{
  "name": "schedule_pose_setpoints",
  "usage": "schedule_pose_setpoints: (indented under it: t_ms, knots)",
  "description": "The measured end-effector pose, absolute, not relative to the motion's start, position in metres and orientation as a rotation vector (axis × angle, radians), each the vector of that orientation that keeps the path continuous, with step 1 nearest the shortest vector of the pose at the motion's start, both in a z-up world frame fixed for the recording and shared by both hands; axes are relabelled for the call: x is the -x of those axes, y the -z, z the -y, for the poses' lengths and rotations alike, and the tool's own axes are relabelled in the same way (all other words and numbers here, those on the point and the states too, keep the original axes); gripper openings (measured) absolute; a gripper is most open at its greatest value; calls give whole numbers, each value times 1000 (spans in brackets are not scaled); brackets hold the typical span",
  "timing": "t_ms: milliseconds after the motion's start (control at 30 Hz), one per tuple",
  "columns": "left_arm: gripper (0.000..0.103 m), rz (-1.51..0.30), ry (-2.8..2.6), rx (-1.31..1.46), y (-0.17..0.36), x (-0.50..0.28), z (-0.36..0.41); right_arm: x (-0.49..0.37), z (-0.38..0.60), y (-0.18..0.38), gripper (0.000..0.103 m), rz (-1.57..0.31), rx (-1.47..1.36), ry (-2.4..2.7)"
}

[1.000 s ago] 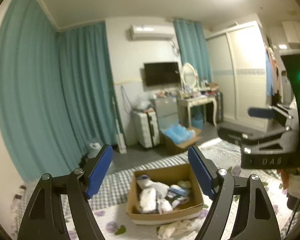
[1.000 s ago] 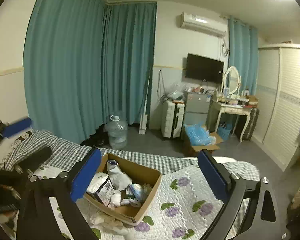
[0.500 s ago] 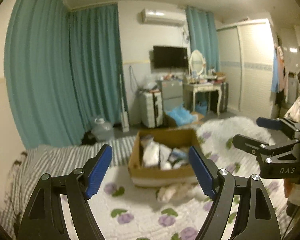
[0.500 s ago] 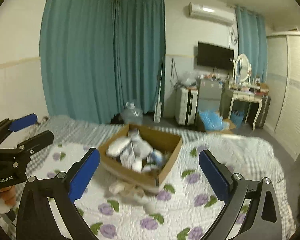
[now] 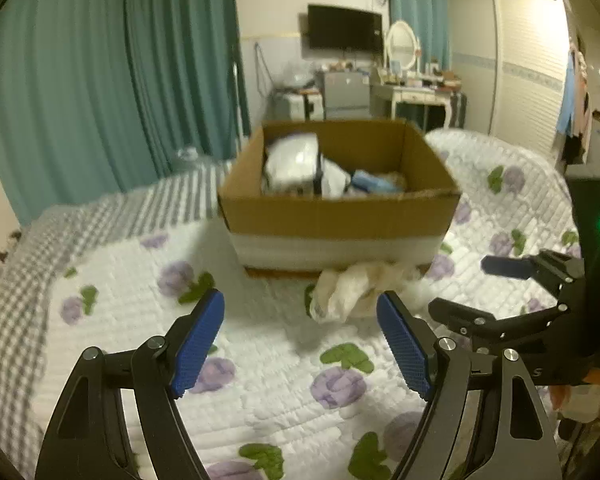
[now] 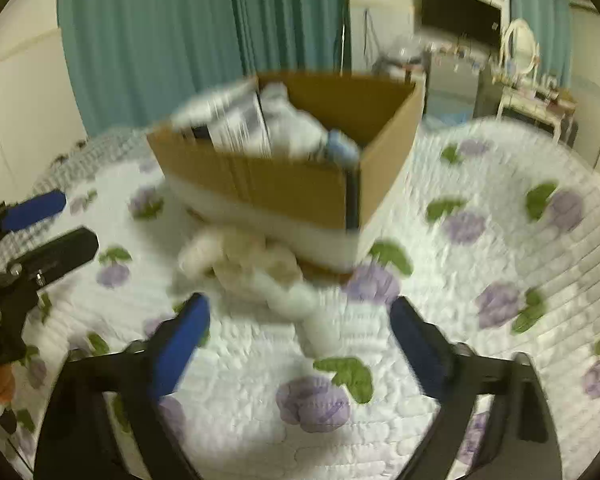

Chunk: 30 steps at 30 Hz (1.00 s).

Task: Organize soft objects
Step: 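Return both tools to the items left beside the box, then grasp the lace cloth with the left tool while the right tool grasps the white plastic toy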

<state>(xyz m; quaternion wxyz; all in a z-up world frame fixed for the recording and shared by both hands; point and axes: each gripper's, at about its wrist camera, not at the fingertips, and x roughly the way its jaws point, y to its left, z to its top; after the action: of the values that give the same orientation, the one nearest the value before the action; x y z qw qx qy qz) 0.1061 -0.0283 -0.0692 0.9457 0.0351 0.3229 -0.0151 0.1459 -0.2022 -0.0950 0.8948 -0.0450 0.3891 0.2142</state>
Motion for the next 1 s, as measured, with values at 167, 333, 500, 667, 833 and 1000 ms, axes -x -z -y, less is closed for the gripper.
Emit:
schedule_pose_setpoints:
  t_ms: [167,333,500,667,833,1000]
  knots:
    - [80,-708,28,-83,94,-123,30,-163,197,119,78,-864,116,-457]
    - [80,-730,42,-116,113,-134,35,-183,191,134,50,-919,116,-487]
    - [80,-748,63,-136,121,-136,38,-182,186,129,36,-906,142,-509]
    - [80,-752,103,-147,123,-138,46,-170,192,123,35,-894,168,-471]
    - [80,-778,147,-137,130,-150,57,-166,216,111,35,-863,136,-393]
    - [80,-811,190,-85,137,-172,63,-171,223,111,35,-873,114,-379]
